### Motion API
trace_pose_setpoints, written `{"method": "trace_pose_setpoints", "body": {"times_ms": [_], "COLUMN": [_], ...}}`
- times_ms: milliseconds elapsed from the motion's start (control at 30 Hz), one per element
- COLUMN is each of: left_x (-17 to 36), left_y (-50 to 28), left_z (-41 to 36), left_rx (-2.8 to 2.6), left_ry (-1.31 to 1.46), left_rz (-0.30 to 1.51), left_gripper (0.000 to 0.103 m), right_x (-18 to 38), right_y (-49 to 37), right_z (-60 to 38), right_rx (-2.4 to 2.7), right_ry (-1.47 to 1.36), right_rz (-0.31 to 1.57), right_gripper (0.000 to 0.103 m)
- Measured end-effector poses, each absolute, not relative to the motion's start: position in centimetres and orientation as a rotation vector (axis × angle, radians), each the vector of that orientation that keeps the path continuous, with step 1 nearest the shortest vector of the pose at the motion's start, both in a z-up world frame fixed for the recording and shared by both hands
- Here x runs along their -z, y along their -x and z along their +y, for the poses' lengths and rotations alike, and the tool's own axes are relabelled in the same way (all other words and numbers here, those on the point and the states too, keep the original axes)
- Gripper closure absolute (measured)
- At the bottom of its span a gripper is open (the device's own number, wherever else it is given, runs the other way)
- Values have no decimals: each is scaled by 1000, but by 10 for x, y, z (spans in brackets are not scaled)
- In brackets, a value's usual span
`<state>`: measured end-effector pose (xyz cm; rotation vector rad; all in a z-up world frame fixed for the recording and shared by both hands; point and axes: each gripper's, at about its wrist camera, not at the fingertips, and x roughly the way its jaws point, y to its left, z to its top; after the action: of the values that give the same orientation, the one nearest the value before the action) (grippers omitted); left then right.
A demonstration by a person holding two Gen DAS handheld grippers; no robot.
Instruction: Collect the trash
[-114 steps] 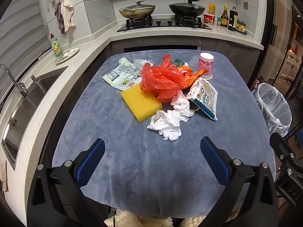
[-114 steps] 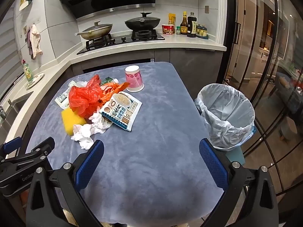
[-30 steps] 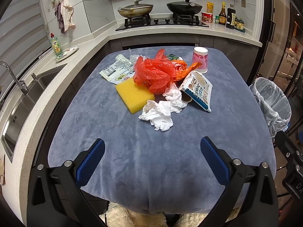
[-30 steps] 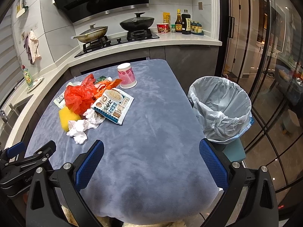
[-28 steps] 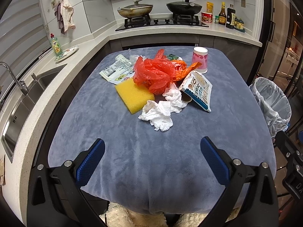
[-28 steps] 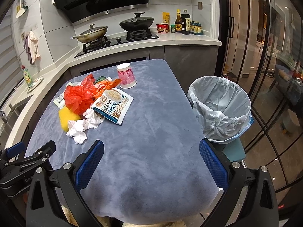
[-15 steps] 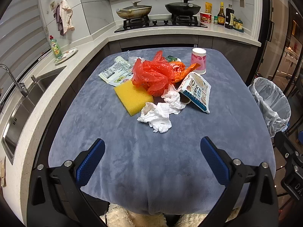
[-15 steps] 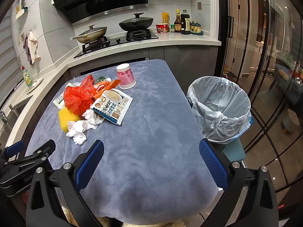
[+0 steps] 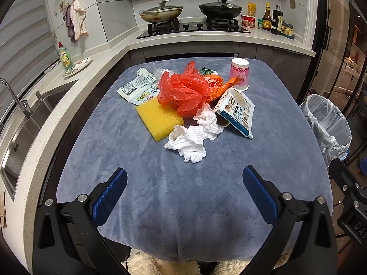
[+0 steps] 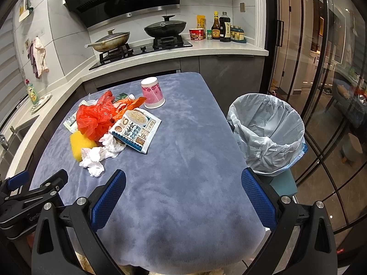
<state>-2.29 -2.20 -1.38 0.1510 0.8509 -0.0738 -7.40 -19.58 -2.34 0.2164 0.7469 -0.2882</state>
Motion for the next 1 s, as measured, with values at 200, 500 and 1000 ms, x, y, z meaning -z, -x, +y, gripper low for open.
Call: {"method": "trace_pose_setpoints", "body": {"times_ms": [200,500,1000], "left_x": [16,40,82], "left_y": [16,-16,-83], "left_z": [-19,15,61], "left_rx": [92,39,43], "left_ry": [-118,-58,3], "left_rz": [850,875,919], "left_gripper": [7,7,7], "right_x": [27,52,89], "right_y": [64,28,-42], "right_z": [-195,-177,-150], "right_rx": [274,211,139], "right_ry": [-216,-171,-143], "right_rz": [748,760,813], "right_gripper": [7,7,7]}}
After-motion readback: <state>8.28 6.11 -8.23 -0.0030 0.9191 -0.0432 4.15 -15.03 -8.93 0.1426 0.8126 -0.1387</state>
